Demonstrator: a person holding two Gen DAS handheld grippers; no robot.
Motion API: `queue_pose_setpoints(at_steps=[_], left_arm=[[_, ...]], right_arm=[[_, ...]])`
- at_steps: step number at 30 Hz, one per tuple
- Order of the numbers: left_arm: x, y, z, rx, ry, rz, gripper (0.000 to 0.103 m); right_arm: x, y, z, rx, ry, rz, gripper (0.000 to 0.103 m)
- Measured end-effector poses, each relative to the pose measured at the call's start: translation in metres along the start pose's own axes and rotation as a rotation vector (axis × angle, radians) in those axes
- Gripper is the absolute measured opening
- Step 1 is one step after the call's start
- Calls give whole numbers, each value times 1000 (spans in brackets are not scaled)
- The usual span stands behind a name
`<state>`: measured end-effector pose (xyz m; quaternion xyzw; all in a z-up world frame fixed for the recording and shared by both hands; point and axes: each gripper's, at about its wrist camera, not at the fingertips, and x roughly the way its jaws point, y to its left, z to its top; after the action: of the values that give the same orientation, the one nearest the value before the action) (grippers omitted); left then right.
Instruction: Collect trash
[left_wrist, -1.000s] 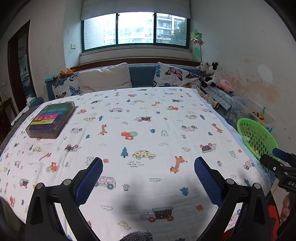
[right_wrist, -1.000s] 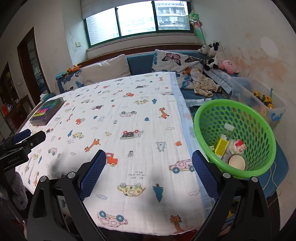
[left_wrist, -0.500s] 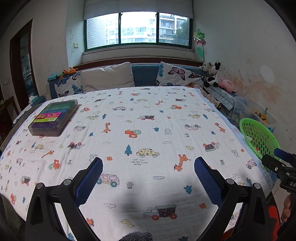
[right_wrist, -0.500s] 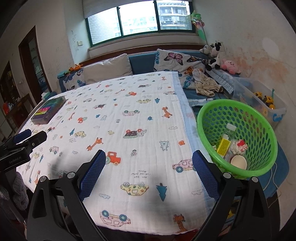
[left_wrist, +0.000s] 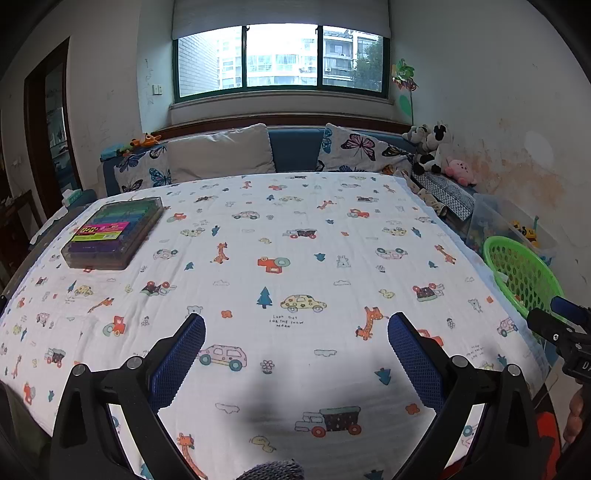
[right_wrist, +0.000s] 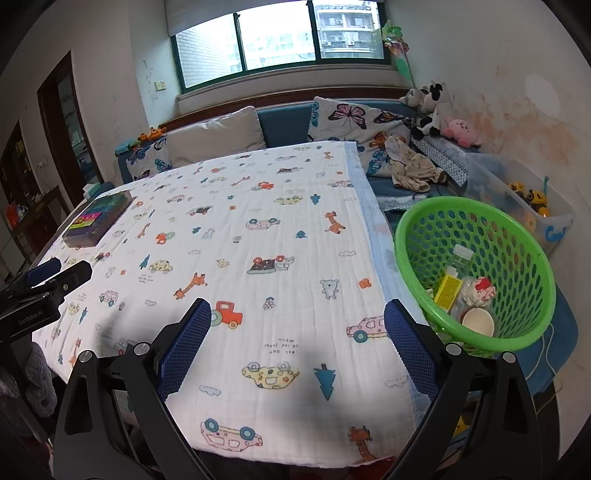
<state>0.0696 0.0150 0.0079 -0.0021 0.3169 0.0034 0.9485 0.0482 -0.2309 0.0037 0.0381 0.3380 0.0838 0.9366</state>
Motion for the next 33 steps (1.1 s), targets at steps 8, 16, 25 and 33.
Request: queue_pose_setpoints(at_steps=[8,16,25,33], left_arm=[[-1,-2,-3,9,-1,-6,96],[-3,-8,-5,24,-1,-14,96],[-3,-11,-6,33,-1,-16,96],[-2,-13,-8,41,2,-14,96]], right_arm=[[1,-1,-1,1,2,-2,94],[2,-2,-1,0,3,-2,94],[3,-3,-2,4,4,-2,95],[3,-3,-2,0,6,1,95]])
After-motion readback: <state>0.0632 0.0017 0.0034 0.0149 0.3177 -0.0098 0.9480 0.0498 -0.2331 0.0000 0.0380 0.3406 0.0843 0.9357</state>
